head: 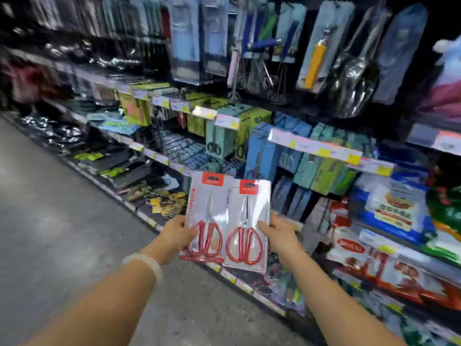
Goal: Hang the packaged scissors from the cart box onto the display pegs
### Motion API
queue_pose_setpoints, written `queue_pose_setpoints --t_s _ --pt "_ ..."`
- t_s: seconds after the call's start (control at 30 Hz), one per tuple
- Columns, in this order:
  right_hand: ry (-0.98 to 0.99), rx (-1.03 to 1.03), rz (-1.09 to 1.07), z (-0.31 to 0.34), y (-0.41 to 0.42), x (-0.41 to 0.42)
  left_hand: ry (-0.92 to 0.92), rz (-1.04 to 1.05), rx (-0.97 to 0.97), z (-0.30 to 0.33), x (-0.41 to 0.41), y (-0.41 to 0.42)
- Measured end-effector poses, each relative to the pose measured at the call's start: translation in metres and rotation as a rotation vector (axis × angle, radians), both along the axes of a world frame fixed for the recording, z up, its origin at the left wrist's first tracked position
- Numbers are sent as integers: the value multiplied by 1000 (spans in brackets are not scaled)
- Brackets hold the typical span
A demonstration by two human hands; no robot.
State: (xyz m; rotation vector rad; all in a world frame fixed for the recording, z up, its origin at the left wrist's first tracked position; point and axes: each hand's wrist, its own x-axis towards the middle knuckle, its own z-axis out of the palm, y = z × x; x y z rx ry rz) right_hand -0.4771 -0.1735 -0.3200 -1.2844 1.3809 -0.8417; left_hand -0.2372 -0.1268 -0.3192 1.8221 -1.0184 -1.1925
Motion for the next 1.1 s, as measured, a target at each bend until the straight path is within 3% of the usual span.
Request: queue_pose_setpoints --t_s 0.2,0.4,0.5,0.67,0.9,1.1 --pt "-3 22 194 -18 -64 132 2 280 -33 4 102 3" --pt "-2 11 306 -14 -152 252 37 440 -99 23 197 -59" --pt "-44 -18 319 24 -182 299 6 453 -106 32 250 -107" --pt "-49 5 322 33 -242 358 30 414 -97 33 315 -163" --pt "-17 60 262 10 -304 420 71 327 -82 1 385 -238" --pt "12 75 88 -16 -362 483 115 174 -13 -21 462 -319"
